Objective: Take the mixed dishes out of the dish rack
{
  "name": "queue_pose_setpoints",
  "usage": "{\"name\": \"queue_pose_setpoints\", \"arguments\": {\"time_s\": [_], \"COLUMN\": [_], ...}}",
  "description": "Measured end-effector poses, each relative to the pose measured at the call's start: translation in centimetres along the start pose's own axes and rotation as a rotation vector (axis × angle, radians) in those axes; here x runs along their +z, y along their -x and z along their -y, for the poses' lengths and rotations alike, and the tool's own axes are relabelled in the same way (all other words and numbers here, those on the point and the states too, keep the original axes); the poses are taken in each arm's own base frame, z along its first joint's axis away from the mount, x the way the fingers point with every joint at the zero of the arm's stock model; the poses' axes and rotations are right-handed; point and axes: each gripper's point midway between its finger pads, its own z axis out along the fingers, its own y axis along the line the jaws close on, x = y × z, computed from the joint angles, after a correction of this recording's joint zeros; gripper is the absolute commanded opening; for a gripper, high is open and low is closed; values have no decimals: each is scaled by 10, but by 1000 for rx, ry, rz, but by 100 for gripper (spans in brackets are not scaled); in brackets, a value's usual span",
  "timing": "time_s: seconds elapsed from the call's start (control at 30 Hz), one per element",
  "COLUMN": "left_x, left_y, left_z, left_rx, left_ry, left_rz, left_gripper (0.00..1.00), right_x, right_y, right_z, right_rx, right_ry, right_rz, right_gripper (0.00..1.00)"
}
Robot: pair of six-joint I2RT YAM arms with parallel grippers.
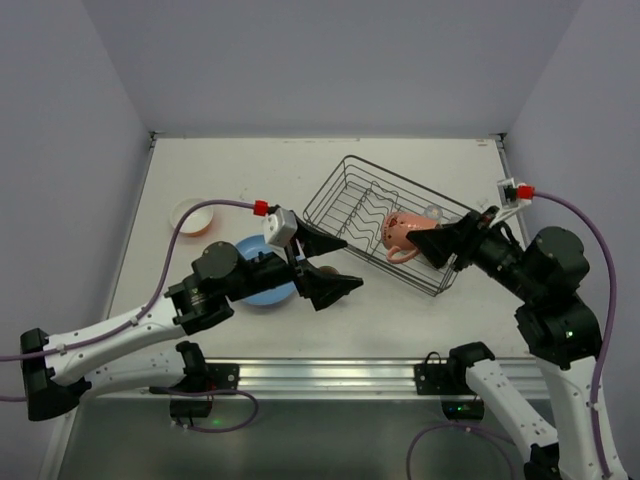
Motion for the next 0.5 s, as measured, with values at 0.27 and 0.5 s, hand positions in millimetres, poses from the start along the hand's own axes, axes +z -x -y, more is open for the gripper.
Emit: {"name": "queue_pose_setpoints", "arguments": {"time_s": [0.27,0.5], "left_x": [7,27], "left_y": [15,9], "left_z": [12,24], "left_rx": [-32,-127], "left_ry": [-66,-152], "left_rz": [79,66], "left_gripper": [100,96], "right_x": [-21,-32], "right_y": [-7,-8], "right_z": [-34,-54], "right_rx": [-126,-182], "right_ry": [210,329], "right_rz": [48,72], "right_gripper": [0,0]}}
